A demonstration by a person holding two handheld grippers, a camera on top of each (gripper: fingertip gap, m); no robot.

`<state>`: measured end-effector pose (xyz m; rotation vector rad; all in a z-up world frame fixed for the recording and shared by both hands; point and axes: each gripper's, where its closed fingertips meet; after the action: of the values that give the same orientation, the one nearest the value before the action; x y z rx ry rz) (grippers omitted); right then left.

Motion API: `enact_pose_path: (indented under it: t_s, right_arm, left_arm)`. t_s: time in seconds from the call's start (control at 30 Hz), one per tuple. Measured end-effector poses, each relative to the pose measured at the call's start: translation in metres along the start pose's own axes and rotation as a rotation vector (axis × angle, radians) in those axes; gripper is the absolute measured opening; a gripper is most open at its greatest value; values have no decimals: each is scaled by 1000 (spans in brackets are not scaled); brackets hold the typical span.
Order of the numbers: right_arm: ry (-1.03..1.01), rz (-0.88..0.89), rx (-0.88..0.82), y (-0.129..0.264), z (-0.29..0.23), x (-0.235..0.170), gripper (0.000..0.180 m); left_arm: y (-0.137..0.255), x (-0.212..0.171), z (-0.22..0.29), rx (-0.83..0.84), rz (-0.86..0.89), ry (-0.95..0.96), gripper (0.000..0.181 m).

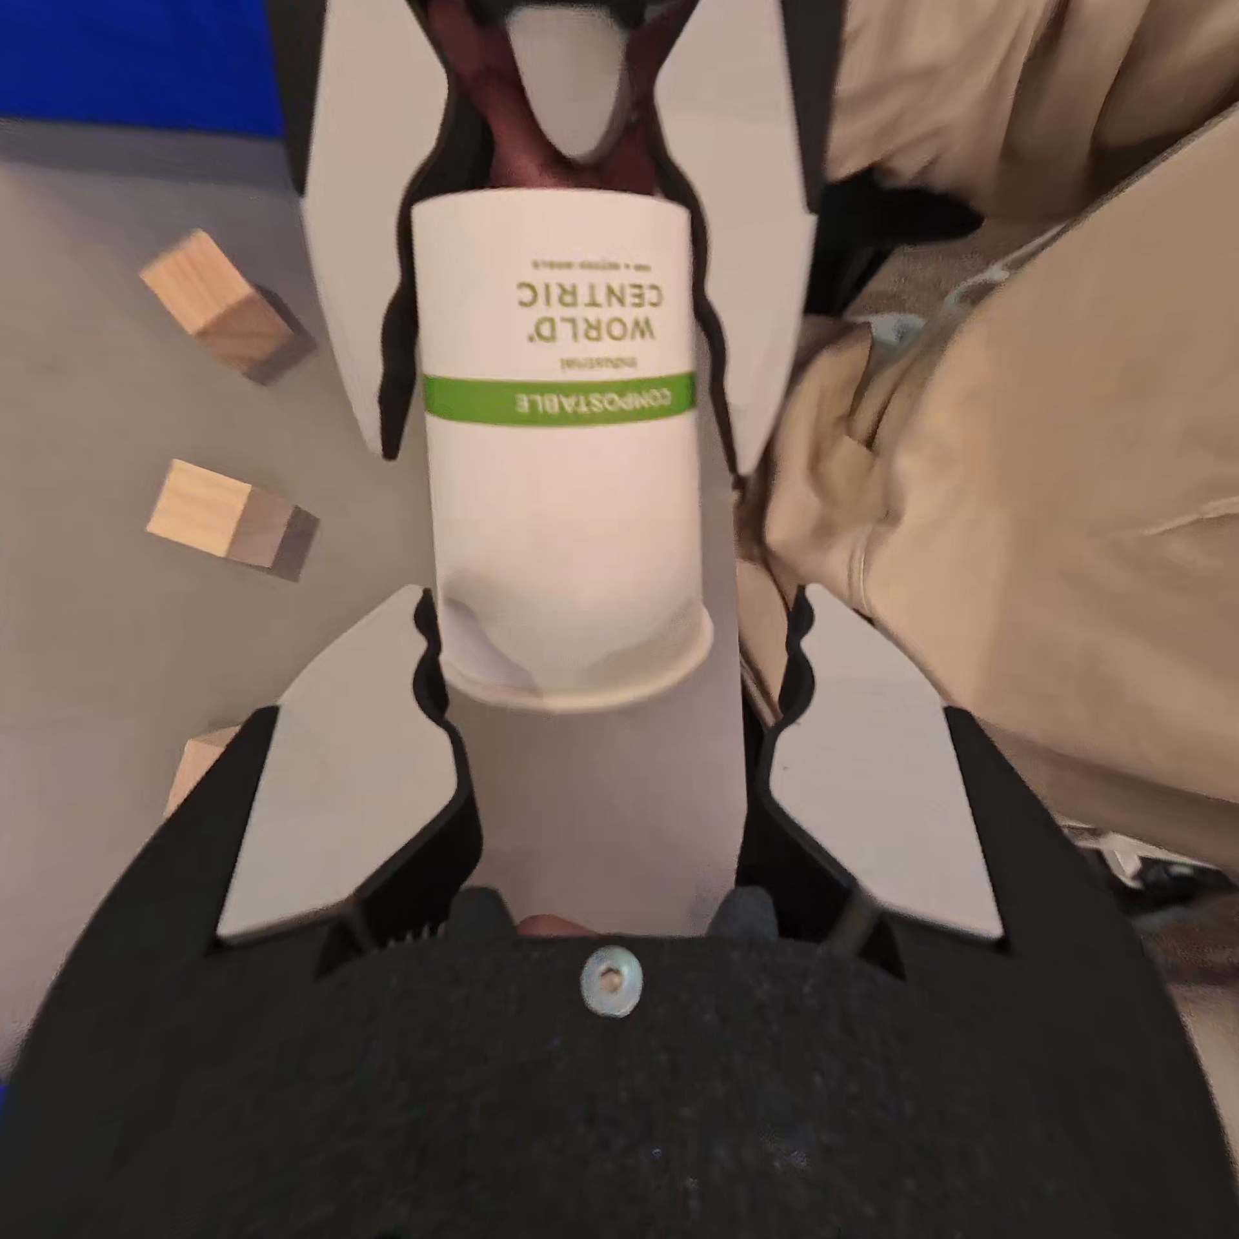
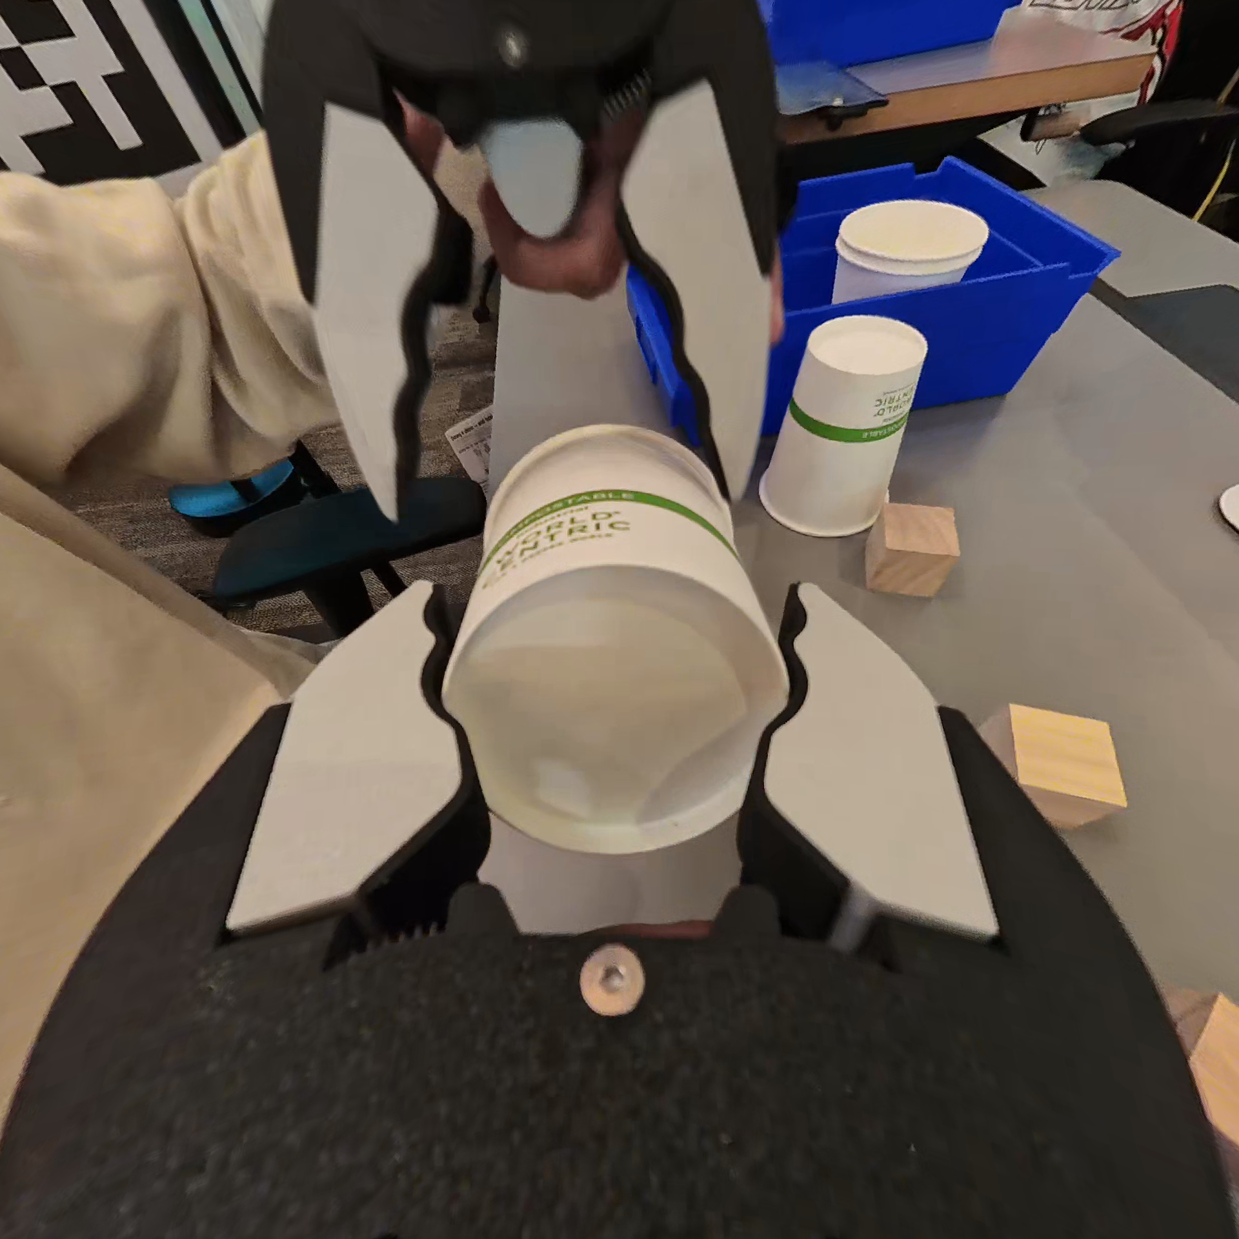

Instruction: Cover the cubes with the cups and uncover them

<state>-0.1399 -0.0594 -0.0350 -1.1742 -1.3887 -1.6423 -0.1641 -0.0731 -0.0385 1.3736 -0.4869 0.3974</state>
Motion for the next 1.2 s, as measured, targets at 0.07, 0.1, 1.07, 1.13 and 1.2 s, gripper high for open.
enact_pose_path:
  t_s: [0.07, 0.1, 1.07, 1.13, 1.2]
  right_arm:
    - [1, 2, 2, -2, 1, 1, 94]
    - [-3, 7, 8, -4, 2, 1, 94]
    - [-145, 128, -54, 20, -54, -74, 75]
    - [-156, 132, -45, 21, -55, -75, 72]
    - [-169, 151, -57, 25, -53, -74, 71]
  left_arm:
    - [-12, 4, -8, -3, -34, -1, 99]
    - [-15, 6, -9, -19, -34, 0, 98]
    - [-9, -60, -167, 1088, 556, 722, 83]
    - [-5, -64, -202, 1105, 556, 809, 83]
    - [3, -76, -224, 1163, 542, 876, 83]
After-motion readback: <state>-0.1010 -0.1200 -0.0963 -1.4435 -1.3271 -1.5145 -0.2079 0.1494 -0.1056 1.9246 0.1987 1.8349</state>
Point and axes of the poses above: each gripper's, where its closed fingertips meet, y back along the fingers, x out of its top, z = x × y across the jaws, and after that the axes turned 7 degrees about y, right-handed
